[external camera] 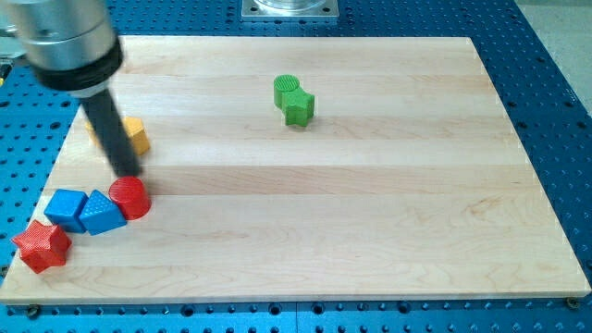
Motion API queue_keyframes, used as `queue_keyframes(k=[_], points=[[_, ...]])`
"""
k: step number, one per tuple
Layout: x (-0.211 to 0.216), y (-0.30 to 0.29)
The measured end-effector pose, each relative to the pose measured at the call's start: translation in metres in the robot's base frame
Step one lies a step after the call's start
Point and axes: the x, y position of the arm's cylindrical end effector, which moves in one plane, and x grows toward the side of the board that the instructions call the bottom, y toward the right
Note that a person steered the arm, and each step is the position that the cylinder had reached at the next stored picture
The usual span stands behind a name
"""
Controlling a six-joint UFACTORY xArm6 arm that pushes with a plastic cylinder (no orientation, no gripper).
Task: Separate the yellow blocks from each other
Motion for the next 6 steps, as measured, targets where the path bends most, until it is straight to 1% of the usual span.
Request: queue_keyframes(k=[1, 2, 3, 4, 5, 6], points=[[-0.036, -0.008], [-0.067, -0.031], [-0.038, -0.077], [-0.075, -0.053], [-0.125, -0.019], [-0.125, -0.020]])
